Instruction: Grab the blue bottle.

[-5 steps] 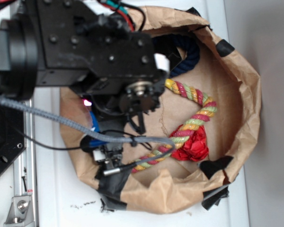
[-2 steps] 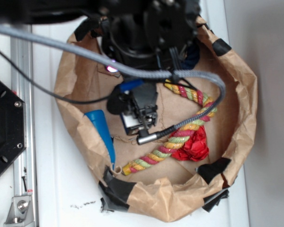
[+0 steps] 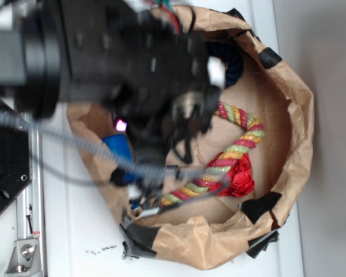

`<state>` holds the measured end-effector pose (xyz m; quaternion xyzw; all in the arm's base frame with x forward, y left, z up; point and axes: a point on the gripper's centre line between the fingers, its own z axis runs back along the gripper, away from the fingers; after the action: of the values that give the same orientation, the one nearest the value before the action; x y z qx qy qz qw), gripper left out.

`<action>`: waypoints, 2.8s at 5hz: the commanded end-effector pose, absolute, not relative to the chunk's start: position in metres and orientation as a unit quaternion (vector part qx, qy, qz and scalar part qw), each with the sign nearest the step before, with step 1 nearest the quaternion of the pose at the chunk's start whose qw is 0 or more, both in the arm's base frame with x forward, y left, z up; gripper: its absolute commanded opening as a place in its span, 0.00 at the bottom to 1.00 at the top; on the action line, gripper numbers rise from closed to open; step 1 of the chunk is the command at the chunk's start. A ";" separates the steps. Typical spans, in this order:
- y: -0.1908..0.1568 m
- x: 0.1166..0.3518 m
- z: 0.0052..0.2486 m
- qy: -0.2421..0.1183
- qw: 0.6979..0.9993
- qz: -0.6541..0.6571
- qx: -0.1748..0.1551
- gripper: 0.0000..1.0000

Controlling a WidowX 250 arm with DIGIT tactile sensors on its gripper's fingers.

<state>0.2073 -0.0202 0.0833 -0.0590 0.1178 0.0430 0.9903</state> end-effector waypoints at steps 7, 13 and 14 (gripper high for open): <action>-0.039 0.185 0.053 0.173 0.972 -0.098 -0.128 1.00; -0.056 0.167 0.034 0.192 0.913 -0.305 -0.189 1.00; -0.050 0.171 0.023 0.188 0.929 -0.305 -0.088 1.00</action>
<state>0.1859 -0.0503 0.0273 -0.0931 0.1785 -0.2824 0.9379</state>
